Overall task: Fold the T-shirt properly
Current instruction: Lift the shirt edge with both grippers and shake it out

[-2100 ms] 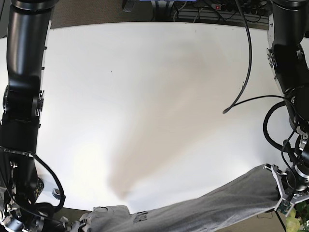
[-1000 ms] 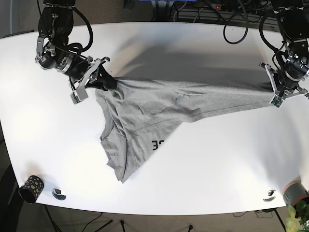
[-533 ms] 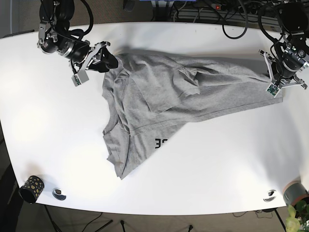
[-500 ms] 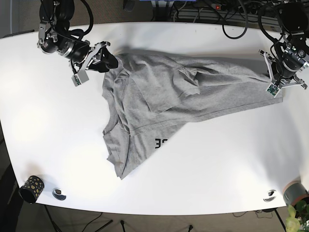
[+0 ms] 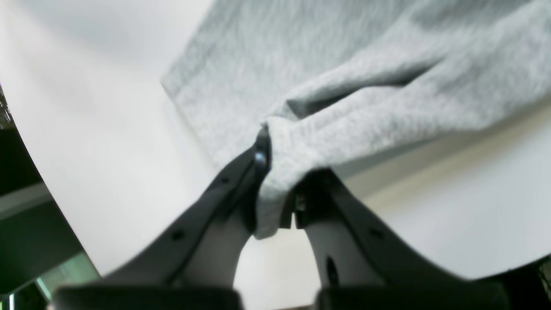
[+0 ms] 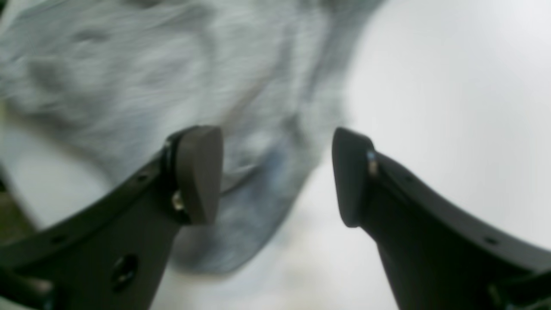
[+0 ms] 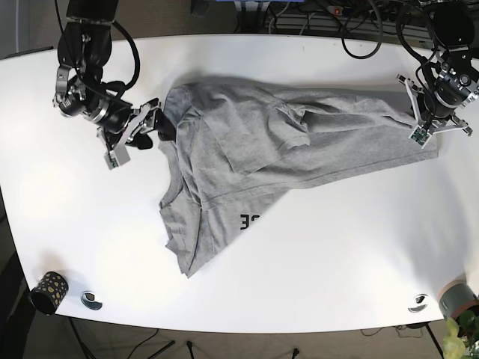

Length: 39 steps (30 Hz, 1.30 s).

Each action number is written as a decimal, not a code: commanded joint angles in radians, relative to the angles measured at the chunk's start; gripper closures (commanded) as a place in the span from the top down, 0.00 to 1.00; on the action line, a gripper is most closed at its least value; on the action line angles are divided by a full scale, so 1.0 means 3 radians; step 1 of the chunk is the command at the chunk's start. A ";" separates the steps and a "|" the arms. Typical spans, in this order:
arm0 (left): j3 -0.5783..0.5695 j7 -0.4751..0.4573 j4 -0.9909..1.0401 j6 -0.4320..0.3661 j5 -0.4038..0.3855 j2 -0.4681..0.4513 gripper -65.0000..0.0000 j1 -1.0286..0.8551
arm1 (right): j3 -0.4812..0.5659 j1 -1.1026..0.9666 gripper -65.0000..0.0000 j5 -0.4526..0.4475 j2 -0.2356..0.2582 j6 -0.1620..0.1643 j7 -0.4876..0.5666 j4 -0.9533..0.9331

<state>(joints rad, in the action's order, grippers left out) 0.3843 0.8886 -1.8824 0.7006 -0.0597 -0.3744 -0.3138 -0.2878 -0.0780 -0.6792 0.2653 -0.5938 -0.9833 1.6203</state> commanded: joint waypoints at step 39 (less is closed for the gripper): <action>0.0026 -0.0055 -0.0044 -0.0011 0.0002 -0.0048 0.00 0.0041 | -0.0158 0.0206 0.19 0.0420 -0.0191 -0.0059 0.0227 -0.0898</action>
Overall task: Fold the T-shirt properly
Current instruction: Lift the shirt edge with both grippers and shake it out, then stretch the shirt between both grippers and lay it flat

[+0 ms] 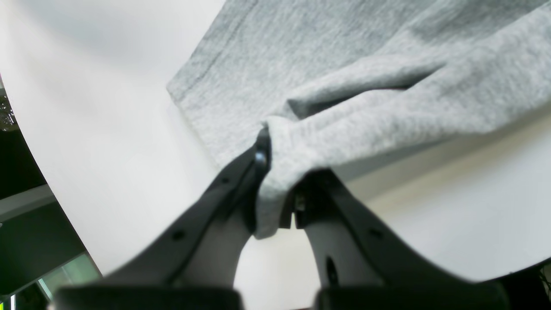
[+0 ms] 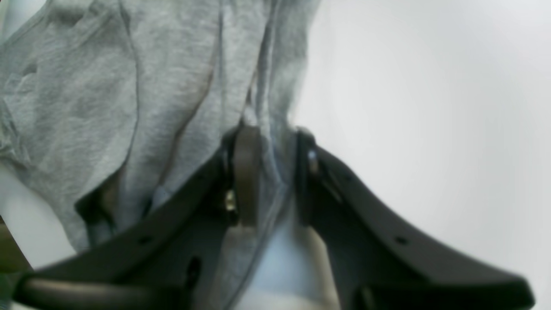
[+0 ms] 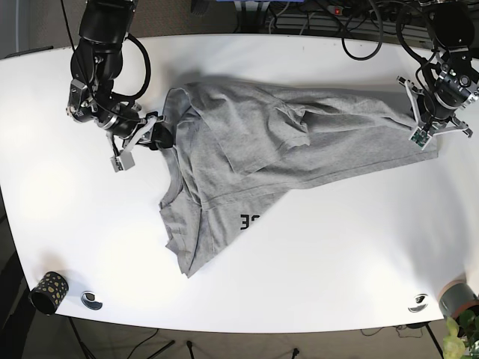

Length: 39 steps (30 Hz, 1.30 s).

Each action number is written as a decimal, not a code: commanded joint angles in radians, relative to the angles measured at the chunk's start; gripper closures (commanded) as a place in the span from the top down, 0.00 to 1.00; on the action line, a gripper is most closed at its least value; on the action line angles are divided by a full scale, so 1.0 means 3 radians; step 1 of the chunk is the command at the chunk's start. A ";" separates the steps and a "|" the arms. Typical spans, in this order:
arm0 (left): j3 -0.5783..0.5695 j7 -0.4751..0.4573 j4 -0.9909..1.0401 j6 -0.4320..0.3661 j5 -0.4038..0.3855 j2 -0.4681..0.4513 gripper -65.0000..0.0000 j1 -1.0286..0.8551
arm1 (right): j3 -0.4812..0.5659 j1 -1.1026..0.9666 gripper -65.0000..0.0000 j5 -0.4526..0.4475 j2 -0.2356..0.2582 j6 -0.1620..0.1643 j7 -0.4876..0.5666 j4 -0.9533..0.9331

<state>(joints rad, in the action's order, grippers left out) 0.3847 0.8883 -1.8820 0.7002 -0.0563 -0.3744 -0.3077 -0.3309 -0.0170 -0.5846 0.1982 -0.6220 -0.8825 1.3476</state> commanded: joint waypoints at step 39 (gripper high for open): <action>-0.0032 -0.0028 -0.0209 -0.0040 0.0006 0.0606 0.00 0.1575 | 0.0170 0.1164 0.00 0.0100 0.0564 0.0035 -0.0431 0.0727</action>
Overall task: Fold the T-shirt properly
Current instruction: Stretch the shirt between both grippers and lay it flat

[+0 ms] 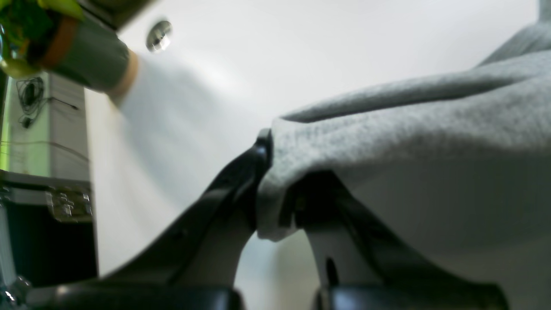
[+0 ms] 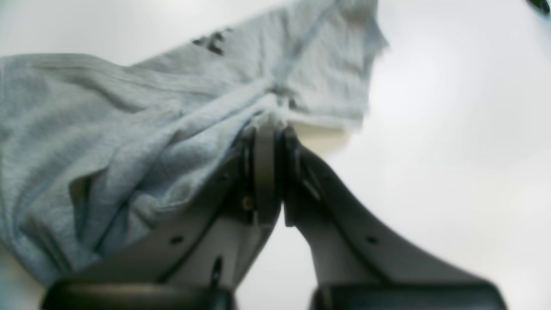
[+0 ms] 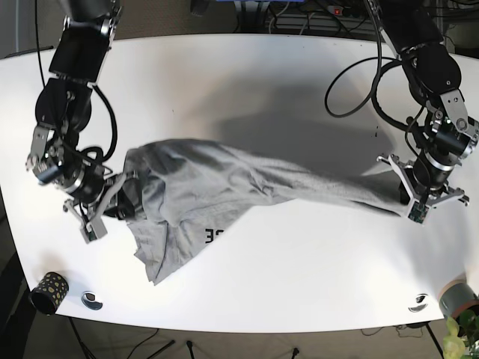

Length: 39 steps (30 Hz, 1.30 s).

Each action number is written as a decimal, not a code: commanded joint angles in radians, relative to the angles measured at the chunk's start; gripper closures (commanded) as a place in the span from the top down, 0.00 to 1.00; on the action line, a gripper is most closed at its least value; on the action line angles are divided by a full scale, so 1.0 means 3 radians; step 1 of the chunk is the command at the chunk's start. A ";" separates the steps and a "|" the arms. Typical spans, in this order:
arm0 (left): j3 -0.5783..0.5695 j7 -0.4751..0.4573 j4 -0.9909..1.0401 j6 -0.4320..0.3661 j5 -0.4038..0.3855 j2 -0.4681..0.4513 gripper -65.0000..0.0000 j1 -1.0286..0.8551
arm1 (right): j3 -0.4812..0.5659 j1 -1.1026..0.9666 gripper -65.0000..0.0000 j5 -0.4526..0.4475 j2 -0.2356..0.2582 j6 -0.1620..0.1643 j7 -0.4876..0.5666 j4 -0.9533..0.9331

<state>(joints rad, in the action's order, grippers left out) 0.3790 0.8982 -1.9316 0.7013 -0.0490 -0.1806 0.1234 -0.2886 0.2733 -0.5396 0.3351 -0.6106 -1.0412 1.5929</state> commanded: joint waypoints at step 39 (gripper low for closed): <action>0.0187 -0.0086 0.1020 -0.0397 0.0437 -0.0403 0.00 0.0972 | 0.0438 0.1408 0.00 -0.0050 0.0246 -0.0008 -0.0347 -0.0914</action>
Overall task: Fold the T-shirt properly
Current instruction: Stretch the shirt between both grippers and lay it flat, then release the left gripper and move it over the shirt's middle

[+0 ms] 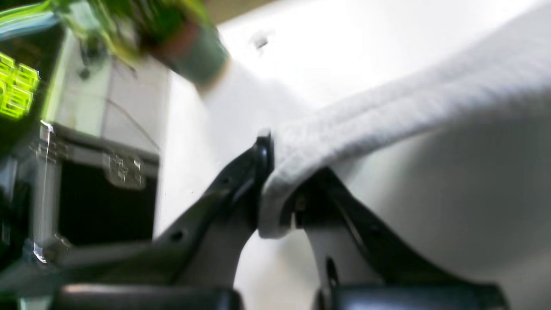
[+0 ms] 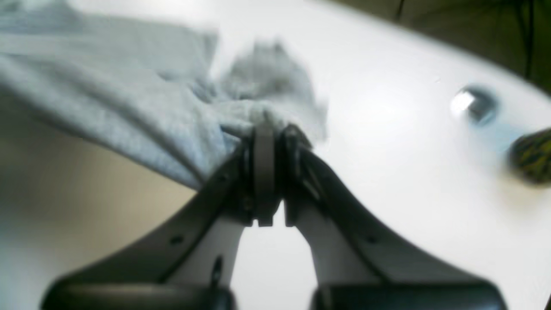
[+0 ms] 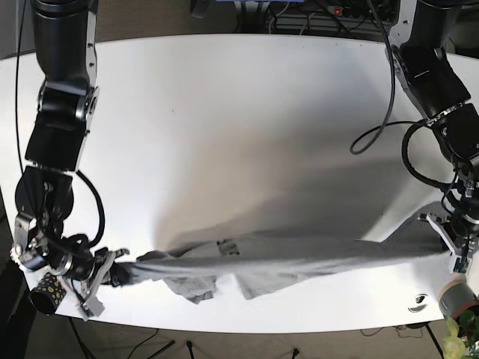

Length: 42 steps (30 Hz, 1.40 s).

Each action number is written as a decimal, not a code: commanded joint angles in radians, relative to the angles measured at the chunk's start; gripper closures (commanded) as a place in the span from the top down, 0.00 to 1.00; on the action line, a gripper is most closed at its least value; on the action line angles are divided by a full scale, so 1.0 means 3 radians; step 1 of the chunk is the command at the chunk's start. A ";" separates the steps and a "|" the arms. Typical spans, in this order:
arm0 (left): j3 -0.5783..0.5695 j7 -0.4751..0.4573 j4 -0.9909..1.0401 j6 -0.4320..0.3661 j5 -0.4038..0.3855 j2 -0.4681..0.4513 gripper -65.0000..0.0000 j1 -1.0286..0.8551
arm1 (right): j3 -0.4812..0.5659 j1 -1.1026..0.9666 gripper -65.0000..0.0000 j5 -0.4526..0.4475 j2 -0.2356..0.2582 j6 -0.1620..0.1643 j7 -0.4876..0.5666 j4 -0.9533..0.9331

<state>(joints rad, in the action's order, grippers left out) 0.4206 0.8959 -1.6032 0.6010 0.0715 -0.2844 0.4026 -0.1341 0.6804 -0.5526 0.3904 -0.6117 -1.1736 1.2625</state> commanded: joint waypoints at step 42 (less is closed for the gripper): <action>0.0851 -0.0063 -0.0924 0.0324 0.0040 0.0327 0.41 -0.2516 | -0.0901 -0.3186 0.00 -0.0375 -0.0389 0.0001 0.0089 0.1865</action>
<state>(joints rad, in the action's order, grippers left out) 0.6720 0.8856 -1.8580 0.7082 0.0799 -0.1726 -0.3569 -0.3992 -0.2798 -0.6544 0.2672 -0.6098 -1.1625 1.8034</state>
